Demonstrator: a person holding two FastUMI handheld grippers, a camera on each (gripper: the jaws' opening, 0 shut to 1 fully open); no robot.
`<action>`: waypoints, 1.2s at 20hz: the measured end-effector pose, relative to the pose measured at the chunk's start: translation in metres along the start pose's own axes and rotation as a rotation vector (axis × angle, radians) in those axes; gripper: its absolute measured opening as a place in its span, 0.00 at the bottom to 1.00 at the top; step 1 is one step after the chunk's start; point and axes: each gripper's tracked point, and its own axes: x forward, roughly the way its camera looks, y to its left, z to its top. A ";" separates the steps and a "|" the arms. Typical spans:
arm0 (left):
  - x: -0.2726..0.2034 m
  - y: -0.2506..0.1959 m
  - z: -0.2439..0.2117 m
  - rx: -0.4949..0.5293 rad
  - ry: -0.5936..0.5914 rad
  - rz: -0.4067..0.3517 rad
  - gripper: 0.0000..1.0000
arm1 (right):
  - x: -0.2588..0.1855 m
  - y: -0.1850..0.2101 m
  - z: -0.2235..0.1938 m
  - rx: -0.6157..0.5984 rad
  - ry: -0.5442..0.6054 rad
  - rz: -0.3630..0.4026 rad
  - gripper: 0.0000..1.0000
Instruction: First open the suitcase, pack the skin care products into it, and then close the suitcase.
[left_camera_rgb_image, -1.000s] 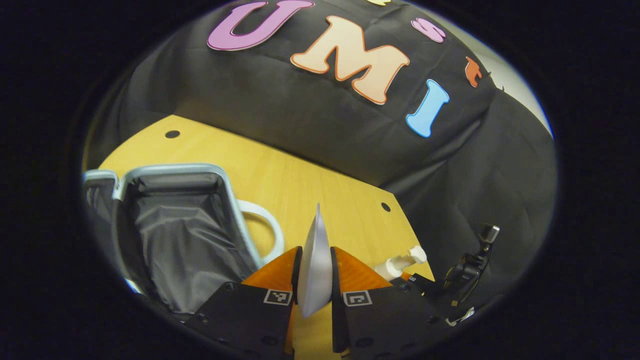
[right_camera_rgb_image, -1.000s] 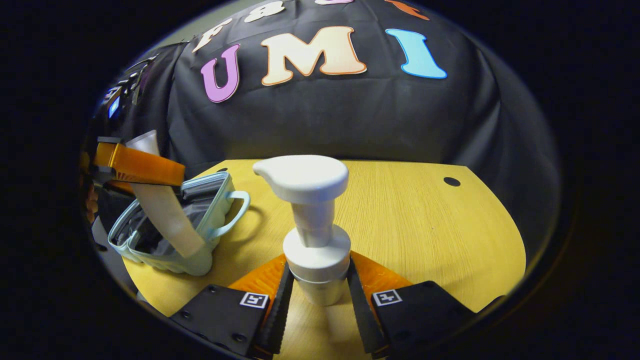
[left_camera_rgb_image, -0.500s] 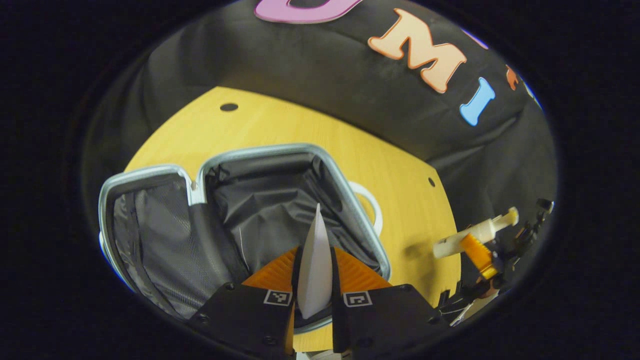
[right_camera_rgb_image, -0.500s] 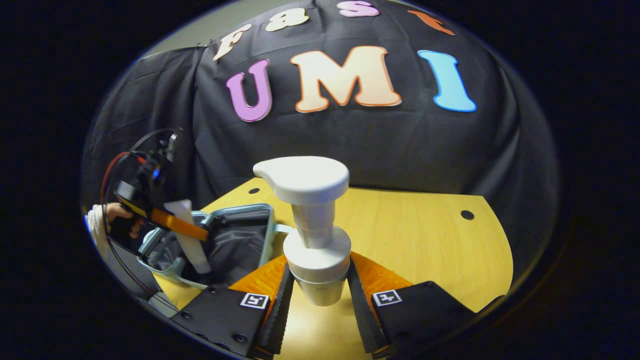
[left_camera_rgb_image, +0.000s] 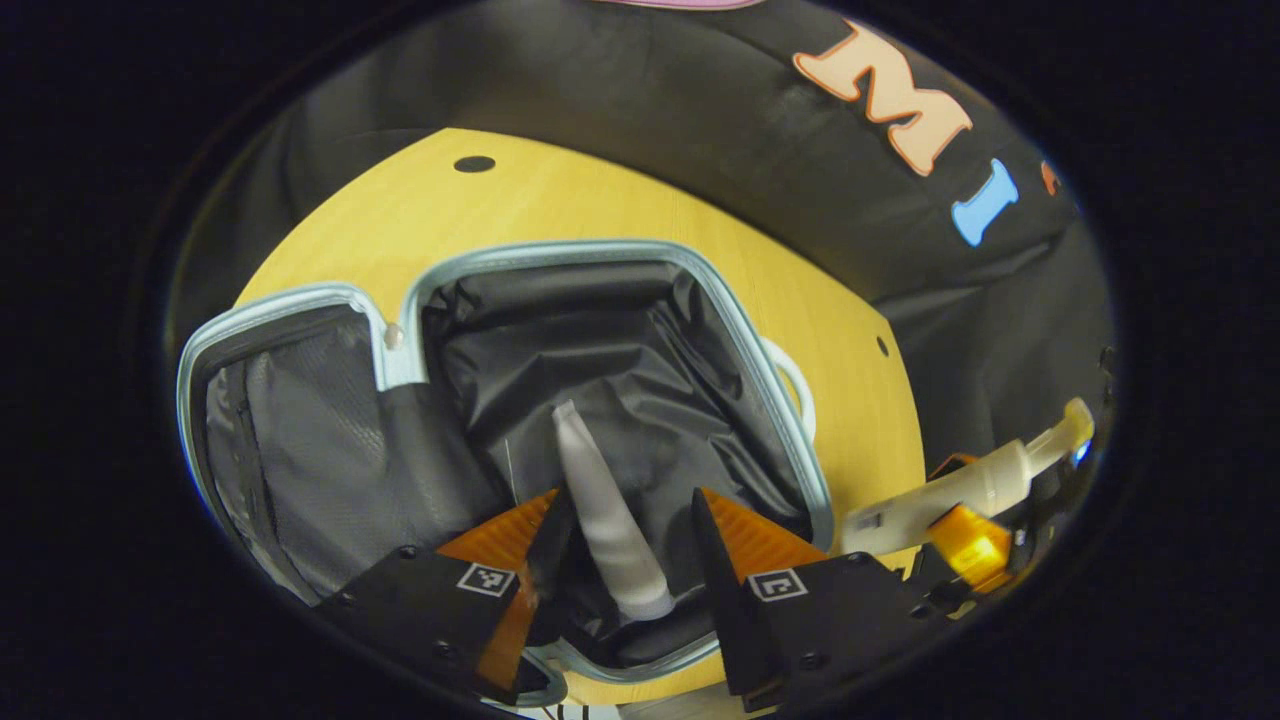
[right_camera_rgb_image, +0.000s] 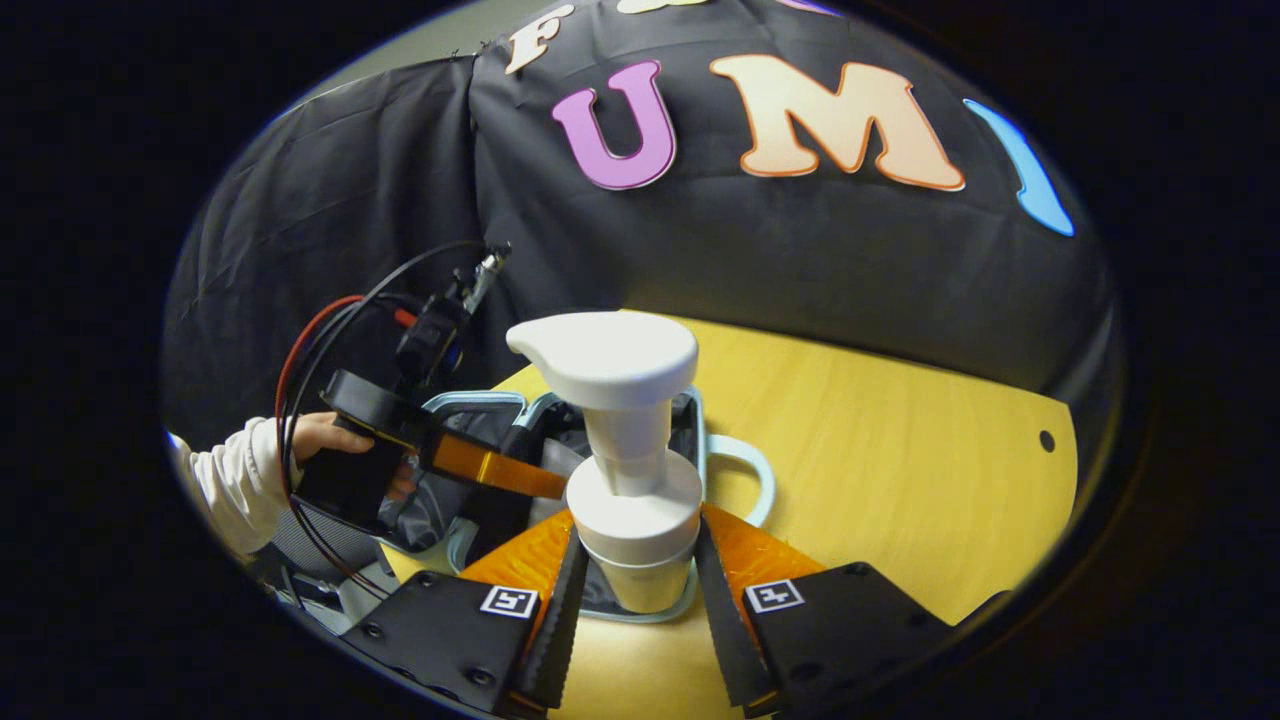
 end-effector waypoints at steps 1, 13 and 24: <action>-0.012 0.002 0.010 -0.013 -0.042 -0.001 0.75 | 0.008 0.004 -0.004 -0.004 0.020 0.008 0.60; -0.200 0.153 0.027 -0.242 -0.508 0.172 0.94 | 0.076 0.021 -0.052 -0.009 0.219 0.008 0.60; -0.202 0.287 -0.036 -0.506 -0.561 0.308 0.96 | 0.037 0.037 0.007 -0.038 -0.021 0.017 0.95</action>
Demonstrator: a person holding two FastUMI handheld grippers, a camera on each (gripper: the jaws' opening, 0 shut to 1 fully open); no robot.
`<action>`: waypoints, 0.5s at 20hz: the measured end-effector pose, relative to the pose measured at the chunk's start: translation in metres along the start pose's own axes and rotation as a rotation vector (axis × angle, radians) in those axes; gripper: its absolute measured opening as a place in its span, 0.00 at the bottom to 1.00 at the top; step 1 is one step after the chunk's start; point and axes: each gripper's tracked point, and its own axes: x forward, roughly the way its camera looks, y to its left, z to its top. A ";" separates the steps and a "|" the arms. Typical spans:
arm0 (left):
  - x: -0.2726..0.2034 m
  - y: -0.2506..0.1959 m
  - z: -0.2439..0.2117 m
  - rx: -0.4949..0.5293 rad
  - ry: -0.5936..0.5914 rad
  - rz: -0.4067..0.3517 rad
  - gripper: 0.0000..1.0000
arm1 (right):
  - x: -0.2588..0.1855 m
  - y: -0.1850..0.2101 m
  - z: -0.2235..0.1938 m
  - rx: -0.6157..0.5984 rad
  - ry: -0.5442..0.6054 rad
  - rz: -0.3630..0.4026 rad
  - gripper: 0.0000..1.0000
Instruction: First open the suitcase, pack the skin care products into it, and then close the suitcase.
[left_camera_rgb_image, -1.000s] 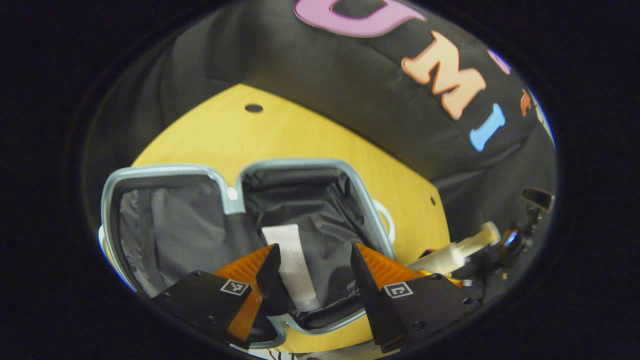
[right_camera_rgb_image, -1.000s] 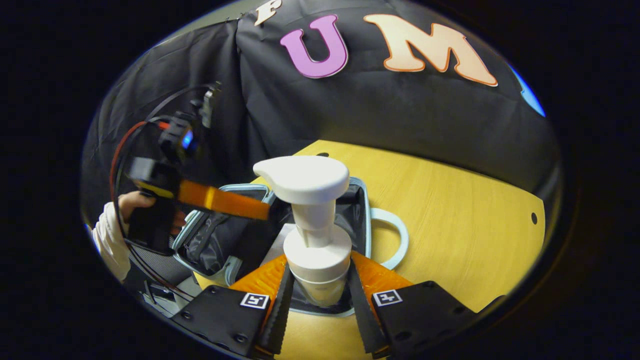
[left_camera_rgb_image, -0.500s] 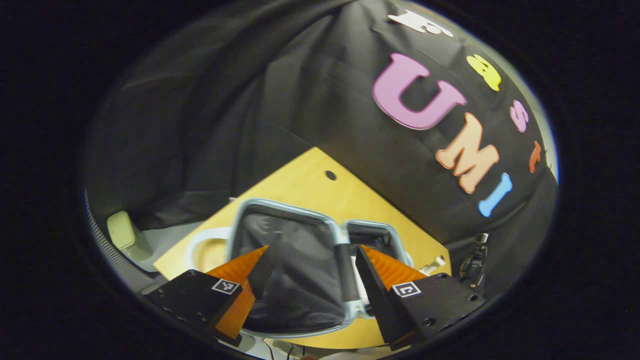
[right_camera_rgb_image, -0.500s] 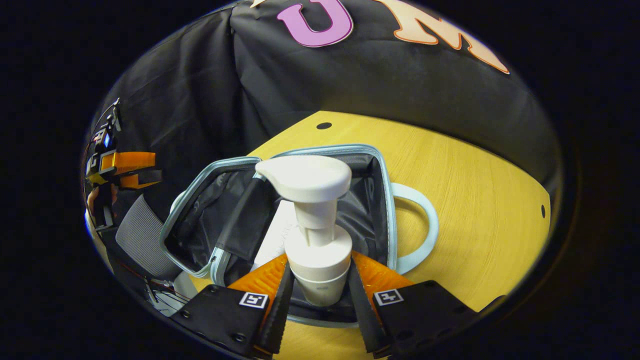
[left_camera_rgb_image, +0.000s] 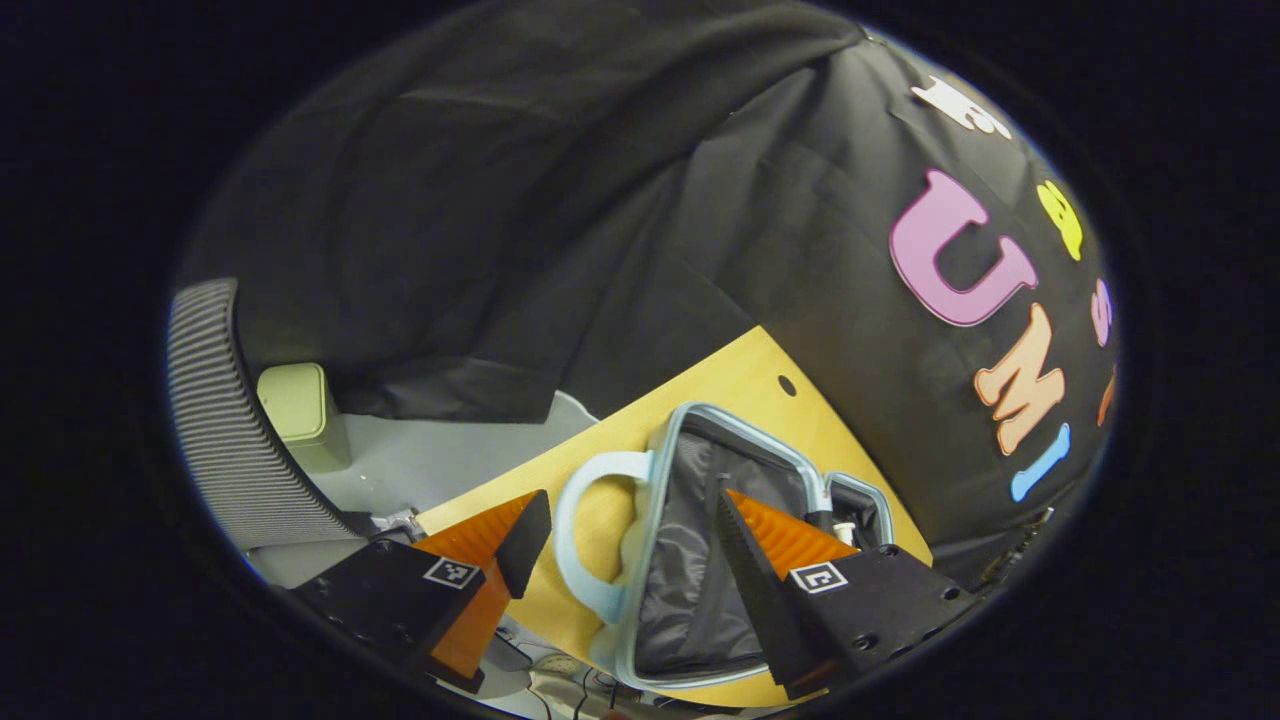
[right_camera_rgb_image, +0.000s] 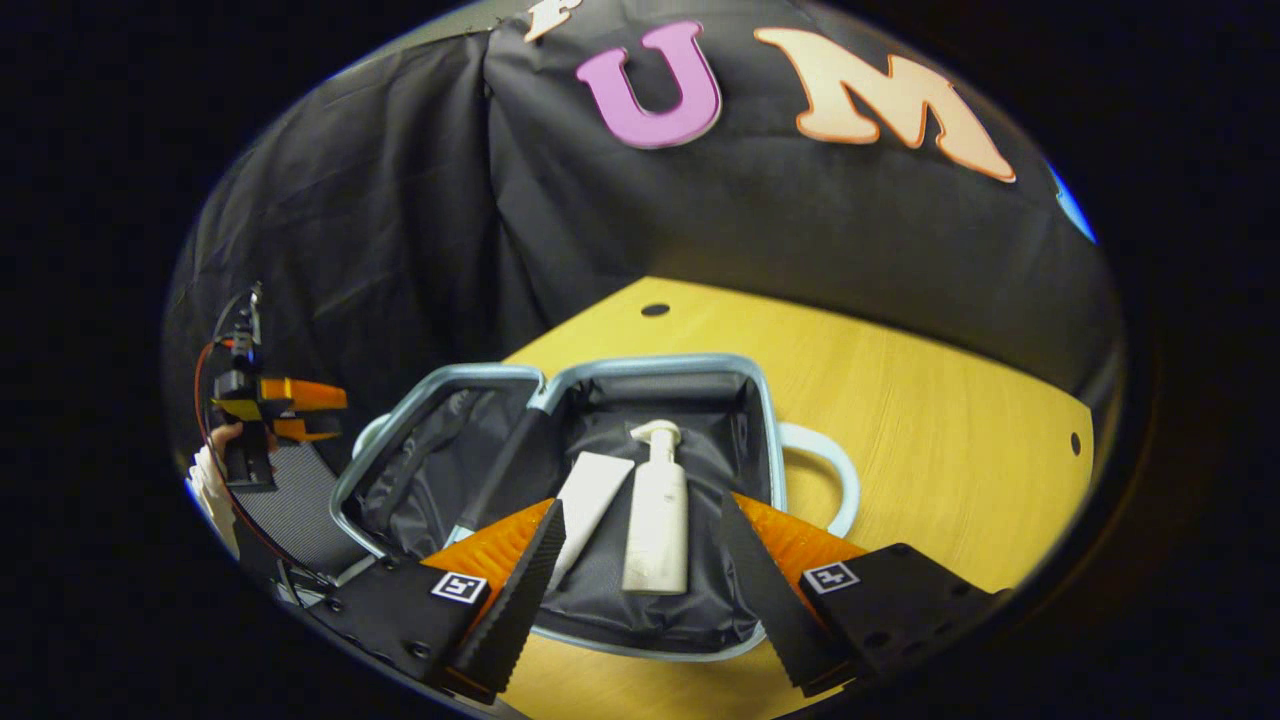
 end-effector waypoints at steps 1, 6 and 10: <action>0.005 0.004 -0.006 -0.026 0.017 -0.008 0.97 | -0.014 0.001 0.007 0.002 -0.029 0.003 0.98; 0.038 0.025 -0.031 -0.090 0.080 -0.004 0.95 | -0.076 -0.004 0.018 -0.022 -0.103 -0.029 0.98; 0.051 0.031 -0.037 -0.124 0.108 0.004 0.58 | -0.106 -0.017 0.000 -0.015 -0.068 -0.095 0.98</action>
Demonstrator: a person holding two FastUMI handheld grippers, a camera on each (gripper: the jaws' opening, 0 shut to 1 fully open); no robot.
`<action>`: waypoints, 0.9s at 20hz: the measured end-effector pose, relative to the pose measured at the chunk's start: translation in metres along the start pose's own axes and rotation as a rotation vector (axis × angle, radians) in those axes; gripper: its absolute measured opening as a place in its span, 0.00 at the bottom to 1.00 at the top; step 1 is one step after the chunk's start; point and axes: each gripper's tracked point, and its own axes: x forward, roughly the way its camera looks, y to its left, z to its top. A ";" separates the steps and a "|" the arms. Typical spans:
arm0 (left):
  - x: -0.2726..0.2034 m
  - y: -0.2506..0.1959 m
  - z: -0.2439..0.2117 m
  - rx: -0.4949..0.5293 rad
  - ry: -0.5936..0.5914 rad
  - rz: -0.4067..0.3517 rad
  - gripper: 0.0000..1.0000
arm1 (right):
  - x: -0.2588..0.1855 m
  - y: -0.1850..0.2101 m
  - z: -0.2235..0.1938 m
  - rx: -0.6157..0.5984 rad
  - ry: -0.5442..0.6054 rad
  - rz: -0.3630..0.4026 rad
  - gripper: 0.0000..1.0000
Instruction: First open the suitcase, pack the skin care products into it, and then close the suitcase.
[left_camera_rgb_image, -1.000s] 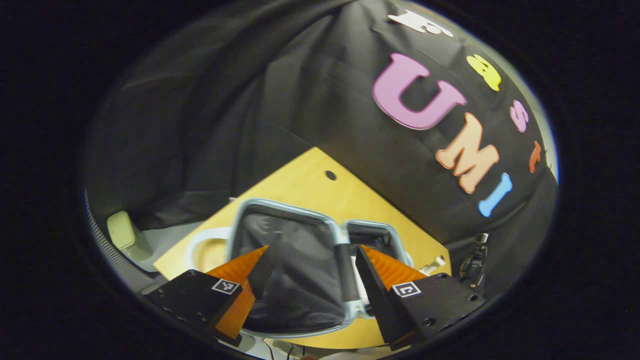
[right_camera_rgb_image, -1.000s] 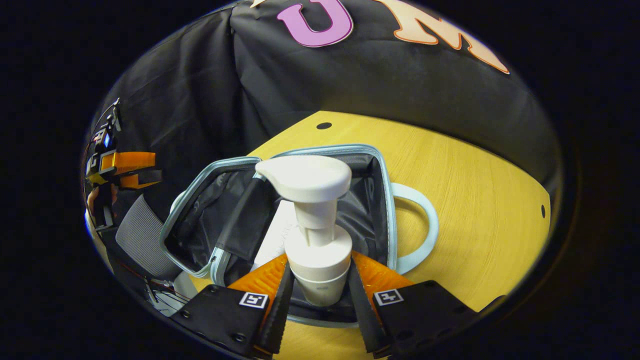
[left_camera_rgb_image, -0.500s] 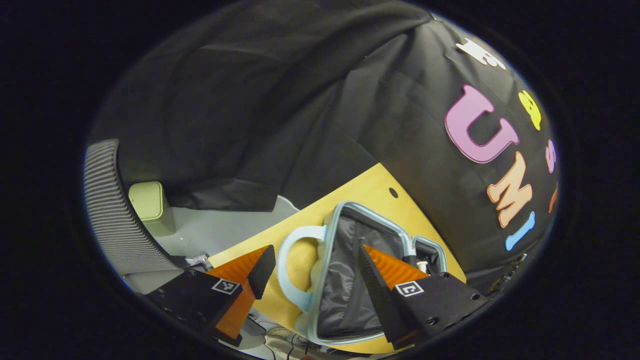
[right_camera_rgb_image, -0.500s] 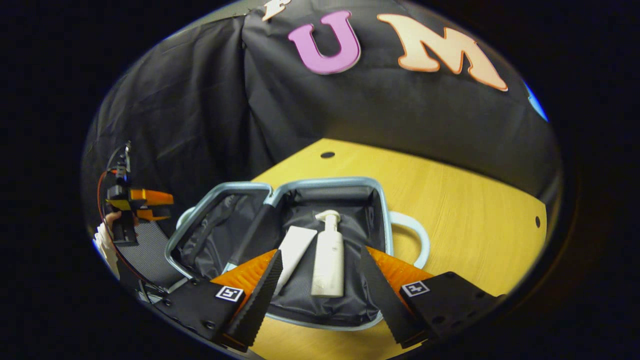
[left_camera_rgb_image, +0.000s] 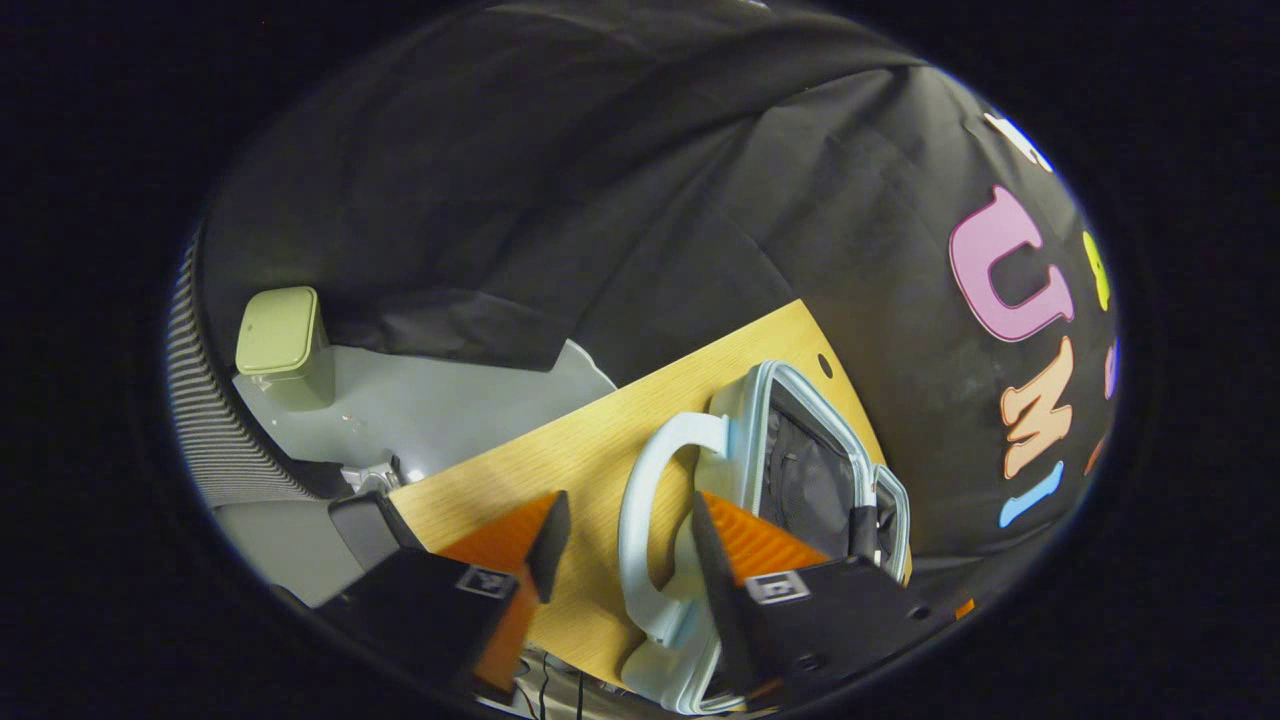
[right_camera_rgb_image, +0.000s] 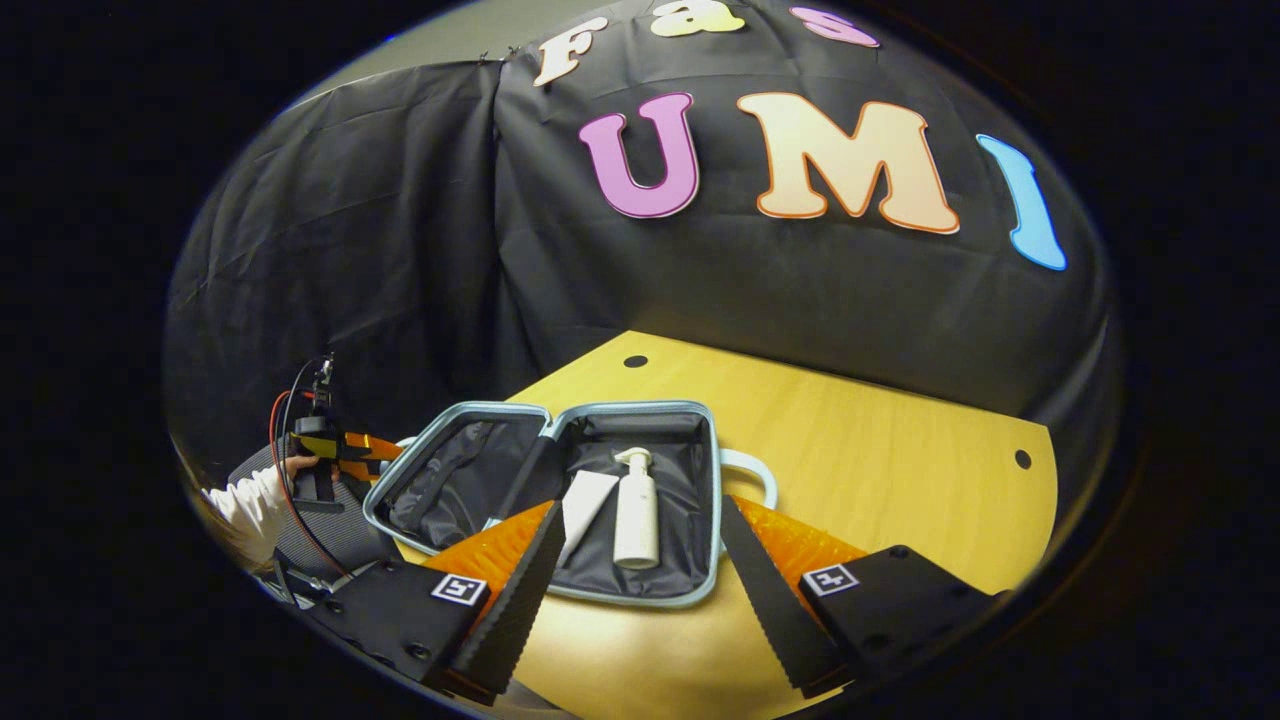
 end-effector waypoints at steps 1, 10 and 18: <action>0.001 -0.001 -0.002 -0.010 0.007 -0.002 0.41 | -0.005 -0.003 -0.003 -0.001 0.007 -0.013 0.98; -0.040 -0.051 0.014 0.095 -0.023 -0.012 0.00 | -0.026 -0.021 -0.001 0.020 -0.046 -0.079 0.98; -0.127 -0.227 0.044 0.192 -0.173 -0.250 0.00 | -0.049 -0.060 0.007 0.062 -0.114 -0.131 0.98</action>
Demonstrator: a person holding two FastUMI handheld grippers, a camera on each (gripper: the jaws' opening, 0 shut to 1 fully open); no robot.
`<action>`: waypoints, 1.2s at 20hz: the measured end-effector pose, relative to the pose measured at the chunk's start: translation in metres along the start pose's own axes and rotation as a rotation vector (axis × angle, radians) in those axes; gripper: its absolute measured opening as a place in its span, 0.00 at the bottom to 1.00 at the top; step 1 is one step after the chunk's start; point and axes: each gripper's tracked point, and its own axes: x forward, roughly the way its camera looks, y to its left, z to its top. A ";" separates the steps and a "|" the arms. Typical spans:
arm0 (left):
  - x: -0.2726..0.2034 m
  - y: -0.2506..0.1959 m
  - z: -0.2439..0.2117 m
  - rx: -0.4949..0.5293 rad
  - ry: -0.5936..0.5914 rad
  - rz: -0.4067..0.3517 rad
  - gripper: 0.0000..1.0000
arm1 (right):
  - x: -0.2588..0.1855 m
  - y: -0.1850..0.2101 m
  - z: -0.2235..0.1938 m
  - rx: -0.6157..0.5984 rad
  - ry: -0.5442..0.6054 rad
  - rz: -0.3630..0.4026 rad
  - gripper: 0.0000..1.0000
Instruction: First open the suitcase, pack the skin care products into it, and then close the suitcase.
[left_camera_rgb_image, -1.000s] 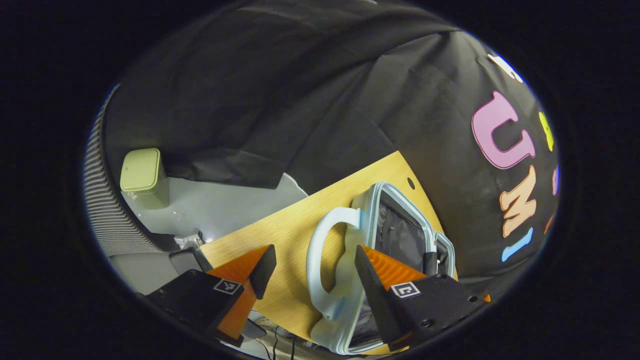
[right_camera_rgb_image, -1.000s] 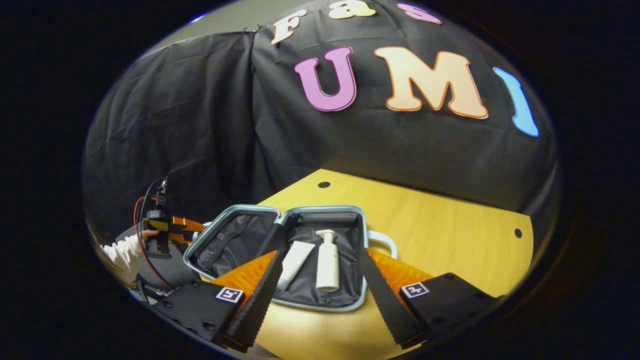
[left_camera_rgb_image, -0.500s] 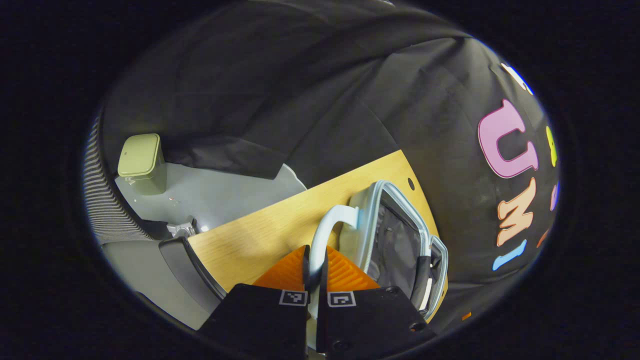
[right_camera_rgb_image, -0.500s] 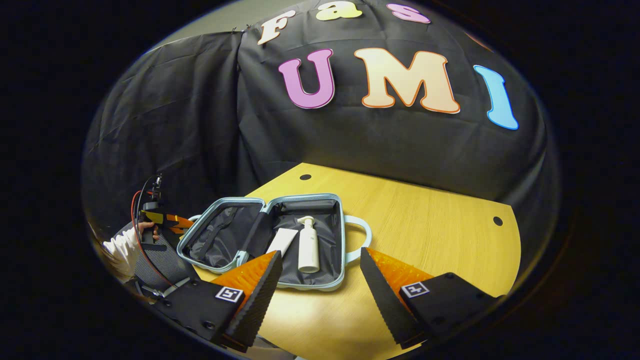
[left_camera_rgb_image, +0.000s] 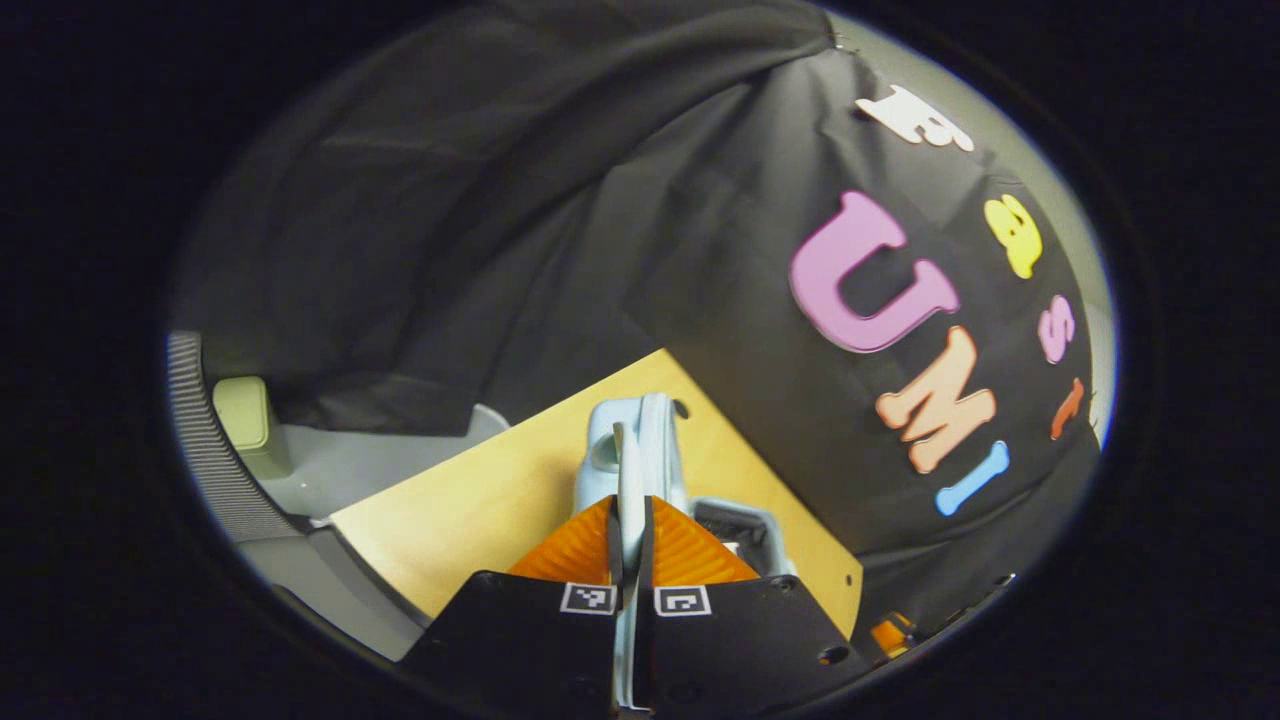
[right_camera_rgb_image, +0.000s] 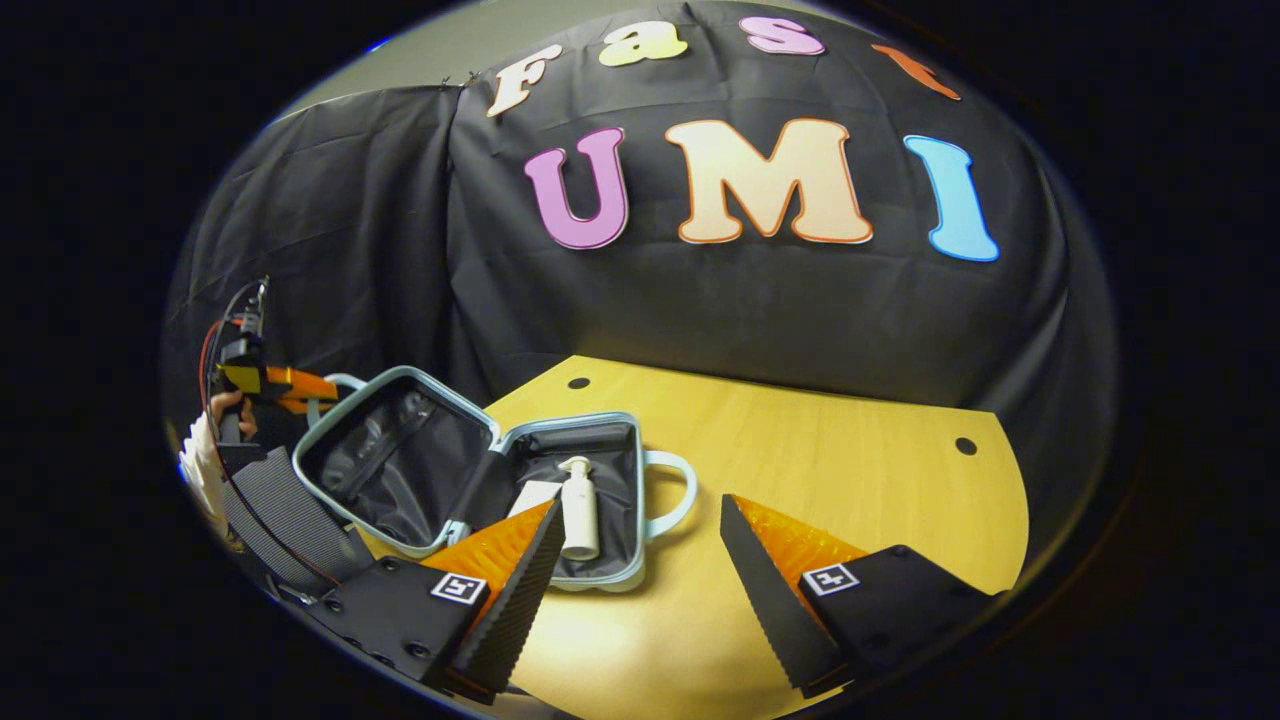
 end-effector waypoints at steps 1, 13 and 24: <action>0.000 -0.019 -0.001 0.026 -0.001 -0.013 0.00 | -0.004 -0.006 0.003 0.006 -0.011 -0.004 0.98; 0.093 -0.261 -0.134 0.326 0.138 -0.170 0.00 | -0.047 -0.091 0.000 0.015 -0.042 -0.099 0.98; 0.203 -0.270 -0.312 0.413 0.454 -0.083 0.00 | -0.084 -0.156 -0.022 0.132 -0.027 -0.249 0.98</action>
